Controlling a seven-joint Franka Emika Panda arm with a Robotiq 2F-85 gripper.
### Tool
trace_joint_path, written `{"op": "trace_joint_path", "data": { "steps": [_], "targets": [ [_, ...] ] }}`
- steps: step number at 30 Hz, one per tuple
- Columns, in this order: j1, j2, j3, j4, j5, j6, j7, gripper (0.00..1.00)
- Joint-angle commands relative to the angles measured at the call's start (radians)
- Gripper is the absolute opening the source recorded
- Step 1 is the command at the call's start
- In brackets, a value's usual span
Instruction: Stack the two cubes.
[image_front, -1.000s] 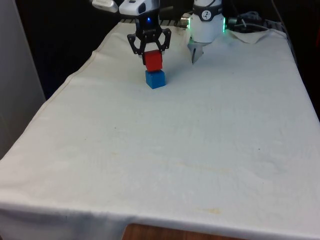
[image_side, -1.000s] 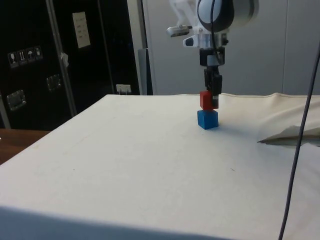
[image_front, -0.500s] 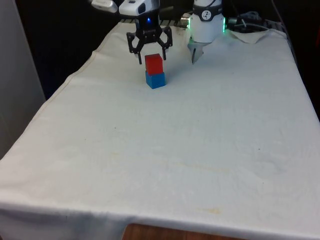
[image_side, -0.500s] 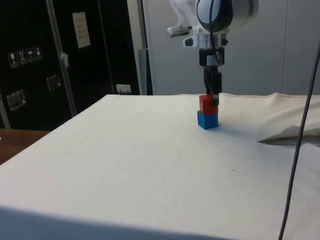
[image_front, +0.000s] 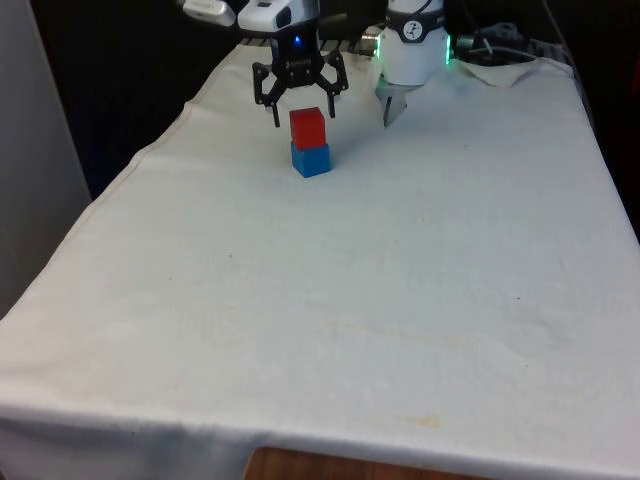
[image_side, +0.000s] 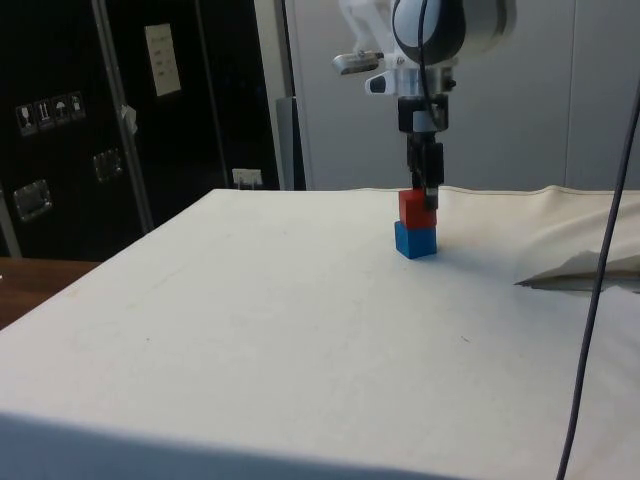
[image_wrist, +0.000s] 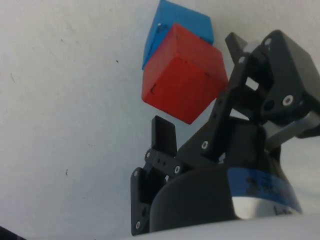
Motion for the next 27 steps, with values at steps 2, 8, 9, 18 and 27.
{"op": "trace_joint_path", "data": {
  "steps": [2,8,9,18,27],
  "targets": [
    [0.001,0.000,0.000,0.001,0.000,0.000,0.001,1.00],
    [0.008,-0.004,0.021,0.033,-0.003,-0.026,0.040,1.00],
    [0.008,-0.004,0.028,0.044,-0.004,-0.036,0.051,1.00],
    [0.010,0.001,0.052,0.082,0.000,-0.063,0.082,1.00],
    [0.012,0.010,0.083,0.117,0.009,-0.071,0.127,1.00]
  ]
}}
